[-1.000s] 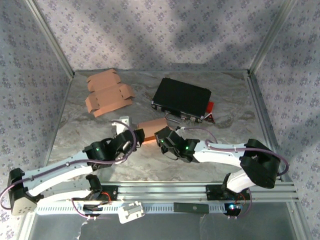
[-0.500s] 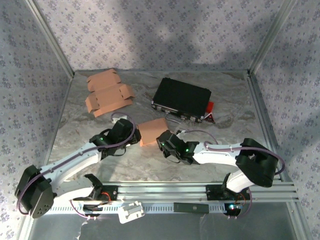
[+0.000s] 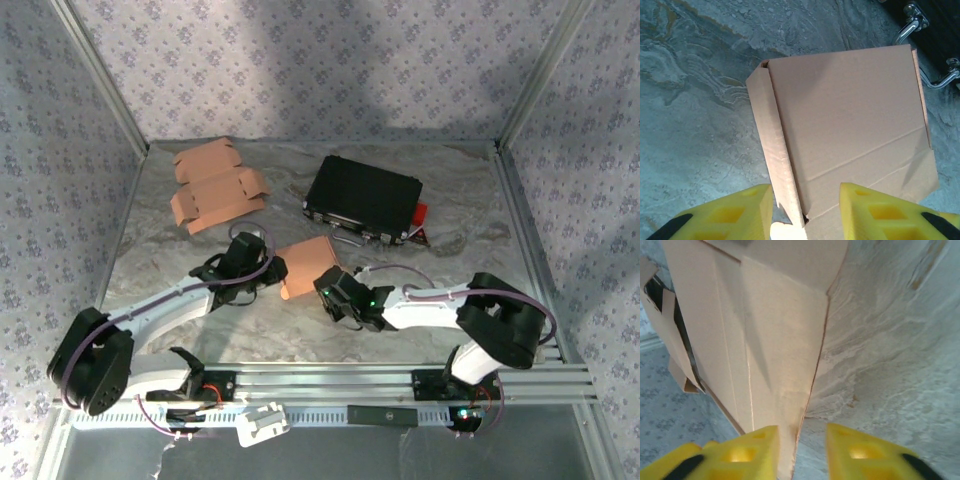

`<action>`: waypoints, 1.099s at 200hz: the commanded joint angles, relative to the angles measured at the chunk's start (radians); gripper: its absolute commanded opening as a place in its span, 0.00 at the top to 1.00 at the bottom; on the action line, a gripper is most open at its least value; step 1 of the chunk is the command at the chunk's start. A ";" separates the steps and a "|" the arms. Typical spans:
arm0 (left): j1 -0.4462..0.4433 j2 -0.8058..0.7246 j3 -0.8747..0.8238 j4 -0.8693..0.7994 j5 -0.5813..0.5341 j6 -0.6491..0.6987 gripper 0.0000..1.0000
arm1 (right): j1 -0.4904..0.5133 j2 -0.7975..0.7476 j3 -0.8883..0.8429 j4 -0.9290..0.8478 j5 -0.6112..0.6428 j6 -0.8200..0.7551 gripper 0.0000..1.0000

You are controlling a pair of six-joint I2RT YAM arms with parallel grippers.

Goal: Fold the paper box

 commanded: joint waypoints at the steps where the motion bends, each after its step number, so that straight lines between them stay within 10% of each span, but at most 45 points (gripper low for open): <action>1: 0.033 0.021 -0.010 0.048 0.056 0.039 0.63 | 0.000 -0.109 0.008 -0.138 0.066 -0.108 0.57; 37: 0.084 0.069 0.000 0.060 0.148 0.105 0.63 | -0.177 -0.255 0.050 -0.274 -0.030 -0.658 0.33; 73: 0.109 0.103 -0.018 0.149 0.235 0.103 0.66 | -0.443 -0.190 0.121 -0.323 -0.445 -1.159 0.30; 220: 0.147 0.148 -0.112 0.232 0.232 0.117 0.83 | -0.572 0.231 0.251 -0.131 -0.865 -1.325 0.27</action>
